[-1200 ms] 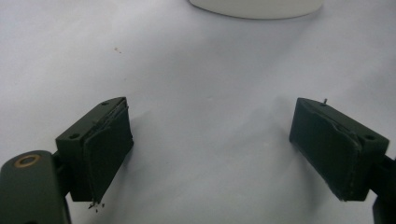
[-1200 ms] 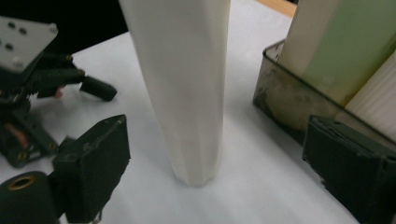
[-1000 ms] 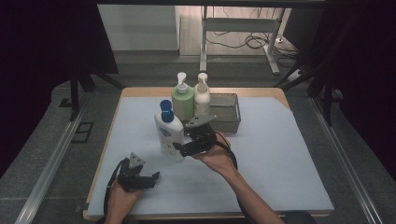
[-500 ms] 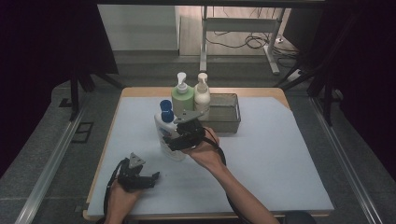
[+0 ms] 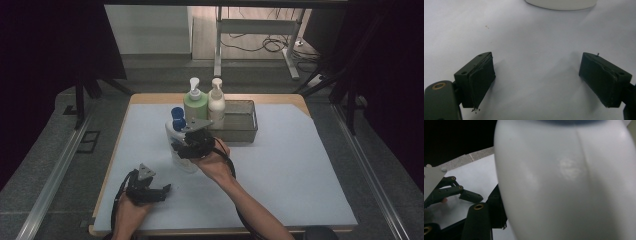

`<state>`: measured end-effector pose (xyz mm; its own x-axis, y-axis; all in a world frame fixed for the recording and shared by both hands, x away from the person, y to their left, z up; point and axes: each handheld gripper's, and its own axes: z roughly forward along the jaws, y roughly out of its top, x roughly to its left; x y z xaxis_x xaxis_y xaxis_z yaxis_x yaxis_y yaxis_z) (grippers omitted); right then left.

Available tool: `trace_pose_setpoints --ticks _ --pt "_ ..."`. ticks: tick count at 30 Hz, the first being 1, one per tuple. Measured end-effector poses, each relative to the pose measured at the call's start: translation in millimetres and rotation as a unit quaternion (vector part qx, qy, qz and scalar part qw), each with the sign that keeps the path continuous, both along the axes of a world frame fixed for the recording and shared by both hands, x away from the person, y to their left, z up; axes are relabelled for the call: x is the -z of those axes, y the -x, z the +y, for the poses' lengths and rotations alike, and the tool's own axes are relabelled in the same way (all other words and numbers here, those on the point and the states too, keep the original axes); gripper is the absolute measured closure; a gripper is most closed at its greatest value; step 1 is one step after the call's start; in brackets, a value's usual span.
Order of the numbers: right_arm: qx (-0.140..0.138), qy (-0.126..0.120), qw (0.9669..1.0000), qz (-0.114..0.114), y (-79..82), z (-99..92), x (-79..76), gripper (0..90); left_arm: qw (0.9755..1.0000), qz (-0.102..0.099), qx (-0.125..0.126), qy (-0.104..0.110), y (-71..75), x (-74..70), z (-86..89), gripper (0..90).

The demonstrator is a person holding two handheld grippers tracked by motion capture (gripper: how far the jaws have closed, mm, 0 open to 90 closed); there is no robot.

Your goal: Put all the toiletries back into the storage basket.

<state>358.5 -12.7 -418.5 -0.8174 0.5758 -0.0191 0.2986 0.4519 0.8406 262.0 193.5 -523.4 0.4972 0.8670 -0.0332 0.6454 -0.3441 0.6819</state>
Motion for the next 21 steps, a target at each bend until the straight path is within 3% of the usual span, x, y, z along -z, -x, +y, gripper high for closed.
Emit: trace_pose_setpoints --ticks 13,21 --pt "0.005 0.005 0.9999 0.014 2.4 -5.7 -4.9 40.4 1.0 0.0 0.0 0.0 0.0 -0.1 0.1 12.8" --pt "-0.001 0.007 0.9998 0.018 7.5 -14.5 -18.3 40.6 1.0 0.0 0.0 0.0 -0.1 0.0 0.1 12.9"
